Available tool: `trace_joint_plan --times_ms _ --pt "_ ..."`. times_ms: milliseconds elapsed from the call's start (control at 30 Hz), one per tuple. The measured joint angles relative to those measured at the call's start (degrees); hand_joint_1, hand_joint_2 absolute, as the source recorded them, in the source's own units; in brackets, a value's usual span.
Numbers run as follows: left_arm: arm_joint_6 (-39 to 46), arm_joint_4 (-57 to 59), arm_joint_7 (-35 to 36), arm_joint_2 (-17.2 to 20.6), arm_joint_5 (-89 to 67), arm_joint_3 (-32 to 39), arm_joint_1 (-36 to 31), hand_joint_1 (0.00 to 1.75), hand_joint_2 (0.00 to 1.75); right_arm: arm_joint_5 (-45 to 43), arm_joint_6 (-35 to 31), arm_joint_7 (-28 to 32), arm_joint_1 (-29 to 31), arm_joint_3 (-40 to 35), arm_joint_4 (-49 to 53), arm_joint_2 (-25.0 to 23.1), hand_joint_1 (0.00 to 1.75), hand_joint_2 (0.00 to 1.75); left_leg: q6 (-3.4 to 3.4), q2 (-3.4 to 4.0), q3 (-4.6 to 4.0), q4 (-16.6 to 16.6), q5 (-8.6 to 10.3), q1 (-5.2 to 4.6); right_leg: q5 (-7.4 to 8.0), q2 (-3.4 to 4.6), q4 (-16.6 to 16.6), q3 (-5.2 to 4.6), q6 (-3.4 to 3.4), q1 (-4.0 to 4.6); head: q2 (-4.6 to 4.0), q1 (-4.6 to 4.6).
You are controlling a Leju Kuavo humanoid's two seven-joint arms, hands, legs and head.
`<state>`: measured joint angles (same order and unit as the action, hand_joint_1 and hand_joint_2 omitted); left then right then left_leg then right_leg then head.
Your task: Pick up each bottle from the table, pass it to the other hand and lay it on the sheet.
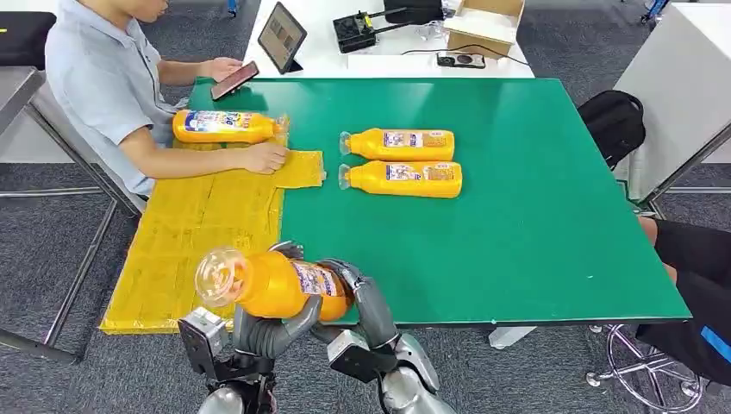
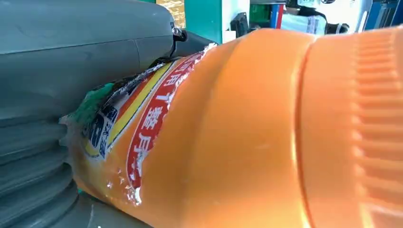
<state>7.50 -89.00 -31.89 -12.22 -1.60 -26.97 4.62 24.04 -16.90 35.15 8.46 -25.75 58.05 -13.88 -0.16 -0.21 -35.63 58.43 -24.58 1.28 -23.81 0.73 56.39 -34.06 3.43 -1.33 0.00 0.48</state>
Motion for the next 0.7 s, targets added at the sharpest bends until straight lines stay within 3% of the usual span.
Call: trace_joint_plan --times_ms 33,67,100,133,467,700 --pt "0.3 0.0 0.0 0.0 -0.1 0.0 0.0 1.75 1.75 0.0 0.0 0.0 0.0 -0.1 -0.2 0.0 1.71 1.75 0.00 0.00 0.00 0.0 0.00 0.00 0.00 0.00 0.0 0.00 0.00 0.00 0.00 -0.02" --pt "0.6 0.0 -0.1 0.0 -0.5 0.0 0.0 1.75 1.75 0.1 0.0 -0.2 0.1 -0.3 -0.3 0.0 1.20 1.75 0.00 0.00 0.00 0.0 0.00 0.00 0.00 0.00 0.0 -0.01 0.00 0.00 0.00 -0.02" --pt "0.9 0.0 -0.2 0.0 -0.9 0.0 0.0 1.75 1.75 0.2 0.0 -0.3 0.2 -0.4 -0.3 0.0 0.00 1.75 0.00 0.00 0.00 0.0 0.00 0.00 0.00 0.00 0.0 -0.01 0.00 0.00 0.00 -0.02" --pt "1.1 0.0 -0.2 0.0 -1.2 0.0 0.0 1.75 1.75 0.3 0.0 -0.4 0.4 -0.5 -0.4 0.0 0.00 0.00 0.00 0.00 0.00 0.0 0.00 0.00 0.00 0.00 0.0 -0.02 0.00 0.00 0.00 -0.02" --pt "-1.5 0.4 2.4 0.0 4.0 1.4 -1.1 1.75 1.75 0.8 -0.9 0.3 0.2 -1.5 -1.0 0.1 0.00 0.00 0.00 0.00 0.00 0.0 0.00 0.00 0.00 0.00 0.0 -0.01 0.00 0.00 0.00 0.00" --pt "2.4 4.0 3.3 0.2 3.9 8.6 -4.7 1.75 1.75 0.4 -1.5 1.0 -0.3 -1.7 -1.0 0.6 0.00 0.00 -0.01 0.00 0.01 0.0 0.02 0.01 0.01 0.00 0.0 0.00 0.00 0.01 0.00 -0.02"
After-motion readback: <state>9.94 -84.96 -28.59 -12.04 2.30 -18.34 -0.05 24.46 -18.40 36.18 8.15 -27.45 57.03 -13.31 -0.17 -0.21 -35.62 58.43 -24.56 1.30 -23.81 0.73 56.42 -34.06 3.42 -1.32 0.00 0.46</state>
